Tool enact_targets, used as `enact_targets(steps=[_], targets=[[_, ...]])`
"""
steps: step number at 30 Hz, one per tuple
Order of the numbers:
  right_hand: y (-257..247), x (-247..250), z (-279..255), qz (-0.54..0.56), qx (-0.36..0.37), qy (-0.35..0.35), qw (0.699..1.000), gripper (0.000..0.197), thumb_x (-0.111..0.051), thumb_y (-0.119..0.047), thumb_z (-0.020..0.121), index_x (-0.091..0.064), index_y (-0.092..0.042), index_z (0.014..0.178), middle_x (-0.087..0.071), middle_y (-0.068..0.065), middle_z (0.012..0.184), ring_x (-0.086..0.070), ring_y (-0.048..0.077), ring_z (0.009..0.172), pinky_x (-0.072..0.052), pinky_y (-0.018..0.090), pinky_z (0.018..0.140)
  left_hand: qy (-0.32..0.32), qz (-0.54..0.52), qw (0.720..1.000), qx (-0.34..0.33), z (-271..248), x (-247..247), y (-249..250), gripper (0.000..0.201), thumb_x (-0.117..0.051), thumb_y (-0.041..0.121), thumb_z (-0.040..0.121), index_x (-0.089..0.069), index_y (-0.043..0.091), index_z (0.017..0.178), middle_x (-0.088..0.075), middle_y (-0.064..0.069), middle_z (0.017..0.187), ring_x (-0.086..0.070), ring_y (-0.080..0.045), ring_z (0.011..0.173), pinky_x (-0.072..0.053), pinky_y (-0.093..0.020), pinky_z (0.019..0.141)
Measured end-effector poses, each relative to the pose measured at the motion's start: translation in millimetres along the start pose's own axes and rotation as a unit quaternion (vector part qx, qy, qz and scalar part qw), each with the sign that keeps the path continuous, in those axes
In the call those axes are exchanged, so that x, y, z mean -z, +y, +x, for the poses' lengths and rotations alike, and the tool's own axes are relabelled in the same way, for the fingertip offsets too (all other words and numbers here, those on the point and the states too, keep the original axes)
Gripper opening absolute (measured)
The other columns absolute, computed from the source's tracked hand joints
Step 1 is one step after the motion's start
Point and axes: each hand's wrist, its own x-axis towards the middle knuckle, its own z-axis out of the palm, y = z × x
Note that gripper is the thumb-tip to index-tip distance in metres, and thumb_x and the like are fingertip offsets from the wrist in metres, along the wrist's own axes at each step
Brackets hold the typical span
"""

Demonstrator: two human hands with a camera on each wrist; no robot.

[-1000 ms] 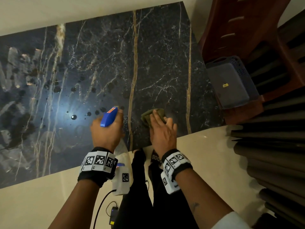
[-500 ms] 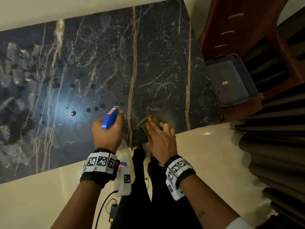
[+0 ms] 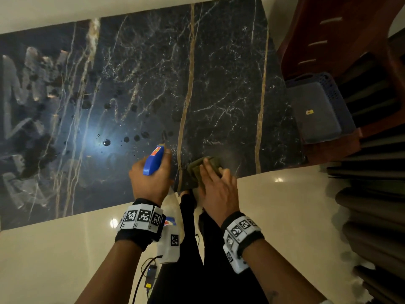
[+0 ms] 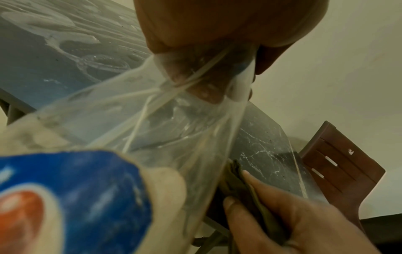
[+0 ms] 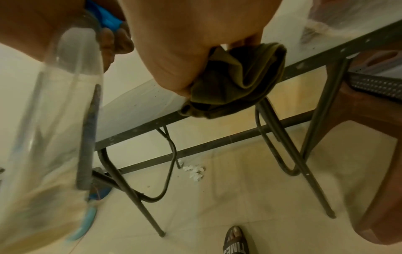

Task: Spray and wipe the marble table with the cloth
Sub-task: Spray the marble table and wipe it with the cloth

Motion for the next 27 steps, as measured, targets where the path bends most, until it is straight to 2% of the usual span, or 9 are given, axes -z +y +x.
enact_targets(steps=[3,8,10,14,16,18,20,23,27], targets=[[25.4,7.3,2.7,0.001,-0.038,0.018,0.999,0.054,-0.061,-0.041,0.09,-0.057,-0.026,0.142,-0.042,-0.011,0.157,-0.05,0.024,0.099,-0.045,0.038,0.079,0.011,0.001,1.0,0.019,-1.9,5.7,-4.4,0.04,-0.069,0.034,0.098,-0.068,0.0,0.076,-0.066,-0.023,0.068,-0.065,-0.047,0.062,-0.059,-0.062,0.064],[27.2,3.1,2.6,0.028,-0.136,0.041,0.989,0.053,-0.064,-0.039,0.092,-0.053,-0.029,0.143,-0.037,-0.014,0.159,-0.043,0.025,0.104,-0.038,0.039,0.08,0.03,0.003,0.999,0.034,-2.3,19.4,-11.8,0.039,-0.069,0.032,0.099,-0.069,-0.003,0.08,-0.067,-0.019,0.066,-0.065,-0.028,0.055,-0.062,-0.059,0.065],[12.7,-1.0,1.2,0.047,-0.136,0.025,0.989,0.054,-0.062,-0.041,0.092,-0.052,-0.03,0.145,-0.034,-0.014,0.161,-0.042,0.026,0.106,-0.038,0.04,0.081,0.038,0.006,0.999,0.031,-3.4,22.5,-17.2,0.038,-0.069,0.032,0.099,-0.07,-0.002,0.081,-0.067,-0.021,0.068,-0.065,-0.033,0.056,-0.062,-0.059,0.064],[-21.6,-11.4,-17.9,0.042,-0.026,0.009,0.999,0.052,-0.049,-0.045,0.091,-0.059,-0.028,0.139,-0.042,-0.012,0.157,-0.046,0.027,0.104,-0.044,0.042,0.077,0.038,0.021,0.999,0.016,-4.9,25.8,-27.7,0.046,-0.068,0.044,0.094,-0.069,0.001,0.077,-0.065,-0.025,0.068,-0.063,-0.049,0.063,-0.058,-0.063,0.06],[-19.7,-11.3,-18.8,0.052,-0.014,0.008,0.999,0.05,-0.057,-0.042,0.09,-0.06,-0.03,0.138,-0.044,-0.015,0.155,-0.048,0.026,0.105,-0.046,0.043,0.076,0.035,0.03,0.999,0.021,-4.6,28.8,-29.6,0.053,-0.065,0.055,0.087,-0.069,0.003,0.074,-0.065,-0.024,0.067,-0.063,-0.05,0.063,-0.058,-0.063,0.06],[-5.4,-7.2,-15.8,0.061,-0.041,0.018,0.997,0.051,-0.068,-0.039,0.088,-0.06,-0.031,0.138,-0.045,-0.017,0.154,-0.048,0.026,0.104,-0.046,0.043,0.077,0.029,0.033,0.999,0.028,-3.7,33.7,-30.2,0.052,-0.067,0.052,0.088,-0.069,0.002,0.075,-0.066,-0.024,0.068,-0.064,-0.05,0.064,-0.058,-0.063,0.062],[9.7,-2.5,-10.9,0.068,-0.1,0.028,0.992,0.054,-0.07,-0.038,0.088,-0.058,-0.031,0.14,-0.043,-0.016,0.155,-0.044,0.025,0.102,-0.046,0.042,0.079,0.026,0.033,0.999,0.029,-1.2,40.9,-32.9,0.047,-0.07,0.044,0.093,-0.069,0.0,0.076,-0.066,-0.026,0.069,-0.064,-0.051,0.064,-0.059,-0.063,0.062],[8.8,-3.9,-4.6,0.067,-0.168,0.042,0.983,0.052,-0.069,-0.037,0.089,-0.058,-0.028,0.139,-0.041,-0.012,0.157,-0.041,0.027,0.101,-0.049,0.044,0.079,0.015,0.041,0.999,0.024,5.1,49.6,-37.2,0.058,-0.067,0.056,0.087,-0.068,-0.001,0.075,-0.066,-0.026,0.068,-0.064,-0.051,0.064,-0.058,-0.062,0.061],[-39.9,-13.3,-6.9,0.075,-0.154,0.029,0.985,0.051,-0.067,-0.039,0.089,-0.058,-0.028,0.138,-0.038,-0.008,0.159,-0.041,0.027,0.101,-0.049,0.042,0.078,-0.003,0.049,0.999,0.015,11.9,58.9,-36.7,0.061,-0.062,0.059,0.084,-0.066,-0.001,0.072,-0.065,-0.025,0.066,-0.064,-0.05,0.061,-0.058,-0.062,0.06]])
